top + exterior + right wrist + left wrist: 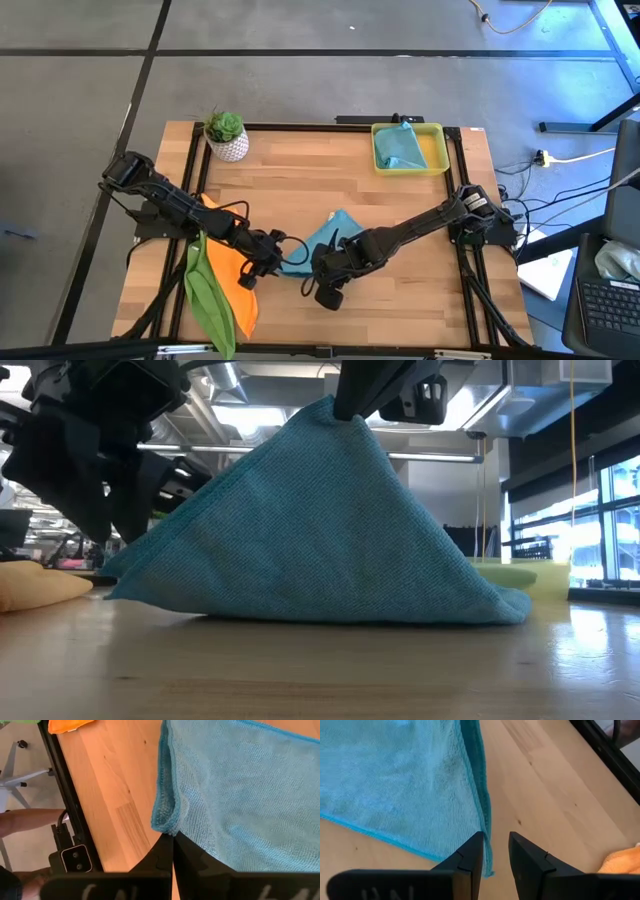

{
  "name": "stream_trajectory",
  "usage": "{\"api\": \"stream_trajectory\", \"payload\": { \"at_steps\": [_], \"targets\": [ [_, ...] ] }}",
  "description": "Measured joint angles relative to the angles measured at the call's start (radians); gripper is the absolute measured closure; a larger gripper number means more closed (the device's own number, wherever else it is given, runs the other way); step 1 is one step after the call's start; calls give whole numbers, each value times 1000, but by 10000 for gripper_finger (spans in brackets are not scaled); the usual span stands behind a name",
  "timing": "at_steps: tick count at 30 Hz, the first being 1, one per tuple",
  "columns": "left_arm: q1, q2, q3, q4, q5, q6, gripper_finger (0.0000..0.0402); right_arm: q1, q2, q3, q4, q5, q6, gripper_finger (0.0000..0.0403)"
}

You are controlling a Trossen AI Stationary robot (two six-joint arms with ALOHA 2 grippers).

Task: Fold microfiber towels
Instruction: Fold the right blue microfiber towel

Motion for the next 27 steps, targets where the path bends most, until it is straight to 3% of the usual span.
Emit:
{"api": "stream_trajectory", "payload": {
  "at_steps": [16, 27],
  "targets": [
    [-21, 61, 1, 87, -38, -27, 317, -6, -32, 0, -5, 65, 72, 398],
    [-32, 69, 1, 160, -142, -49, 317, -28, -56, 0, 0, 96, 74, 398]
  ]
}}
